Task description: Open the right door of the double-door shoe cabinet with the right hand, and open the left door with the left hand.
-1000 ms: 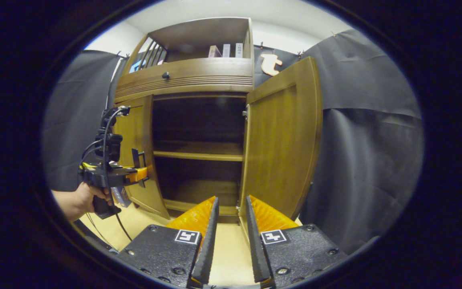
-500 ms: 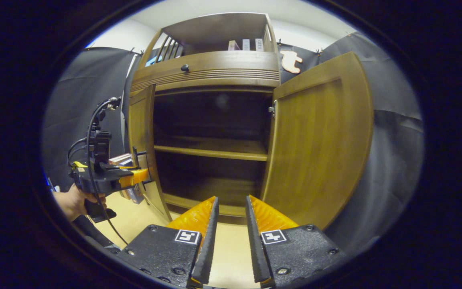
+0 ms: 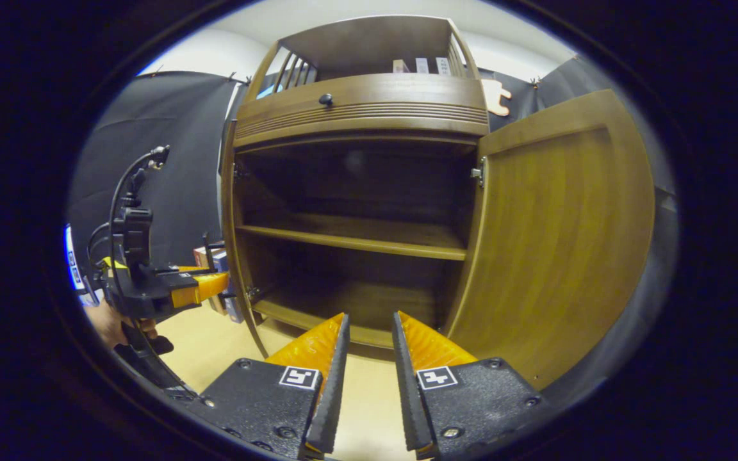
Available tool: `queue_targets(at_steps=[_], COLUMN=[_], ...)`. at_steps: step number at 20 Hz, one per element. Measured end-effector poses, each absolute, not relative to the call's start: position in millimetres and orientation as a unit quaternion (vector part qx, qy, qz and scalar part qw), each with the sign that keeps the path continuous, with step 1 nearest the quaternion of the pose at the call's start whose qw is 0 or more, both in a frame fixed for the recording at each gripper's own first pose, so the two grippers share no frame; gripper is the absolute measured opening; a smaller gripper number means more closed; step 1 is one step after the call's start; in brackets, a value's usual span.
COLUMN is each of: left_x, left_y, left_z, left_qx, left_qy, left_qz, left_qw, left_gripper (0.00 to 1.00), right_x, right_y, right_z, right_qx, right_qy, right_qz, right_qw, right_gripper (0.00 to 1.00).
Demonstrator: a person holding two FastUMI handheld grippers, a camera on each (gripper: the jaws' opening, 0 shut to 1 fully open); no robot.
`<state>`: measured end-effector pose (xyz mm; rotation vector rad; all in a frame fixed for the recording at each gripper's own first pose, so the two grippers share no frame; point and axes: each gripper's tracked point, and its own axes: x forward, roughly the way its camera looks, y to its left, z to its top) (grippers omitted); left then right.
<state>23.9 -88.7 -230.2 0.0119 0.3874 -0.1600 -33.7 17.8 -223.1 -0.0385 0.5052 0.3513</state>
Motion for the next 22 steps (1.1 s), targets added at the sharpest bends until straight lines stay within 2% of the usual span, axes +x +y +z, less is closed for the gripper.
queue_targets(at_steps=[4, 5, 6, 7, 9, 10, 15, 16, 17, 18, 19, 20, 22], left_x=[12, 9, 6, 3, -3, -5, -15, -17, -19, -20, -22, -22, -25], left_y=[-70, -65, -60, -54, -41, -35, 8, 16, 23, 29, 36, 39, 48], left_z=[-228, -228, -227, -227, -226, -226, -229, -233, -233, -233, -233, -234, -234], left_qx=[0.013, 0.013, 0.012, 0.010, 0.008, 0.009, 0.009, 0.008, 0.003, -0.003, -0.008, -0.017, -0.029], left_qy=[0.192, 0.192, 0.193, 0.195, 0.196, 0.195, 0.194, 0.202, 0.202, 0.202, 0.202, 0.200, 0.198], left_qz=[-0.058, -0.051, -0.045, -0.040, -0.028, -0.022, 0.016, 0.024, 0.031, 0.037, 0.042, 0.041, 0.036], left_qw=[0.980, 0.980, 0.980, 0.980, 0.980, 0.980, 0.981, 0.979, 0.979, 0.979, 0.978, 0.979, 0.979], left_gripper=[0.26, 0.26, 0.25, 0.25, 0.25, 0.25, 0.25, 0.34, 0.34, 0.26, 0.34, 0.19, 0.19], right_x=[-31, -30, -30, -30, -29, -28, -27, -27, -27, -27, -29, -28, -28], right_y=[32, 33, 36, 39, 45, 48, 61, 63, 65, 67, 69, 71, 74], right_z=[-227, -228, -228, -229, -231, -232, -237, -238, -239, -240, -242, -243, -244], right_qx=[-0.022, -0.024, -0.023, -0.023, -0.022, -0.023, -0.028, -0.028, -0.027, -0.026, -0.025, -0.025, -0.025], right_qy=[0.253, 0.253, 0.253, 0.254, 0.256, 0.256, 0.261, 0.263, 0.264, 0.266, 0.268, 0.270, 0.273], right_qz=[0.184, 0.184, 0.187, 0.188, 0.193, 0.194, 0.197, 0.198, 0.198, 0.200, 0.200, 0.200, 0.200], right_qw=[0.950, 0.950, 0.949, 0.948, 0.947, 0.947, 0.945, 0.944, 0.943, 0.943, 0.942, 0.941, 0.941], right_gripper=[0.47, 0.55, 0.54, 0.67, 0.73, 0.69, 0.69, 0.69, 0.69, 0.69, 0.69, 0.69, 0.69])
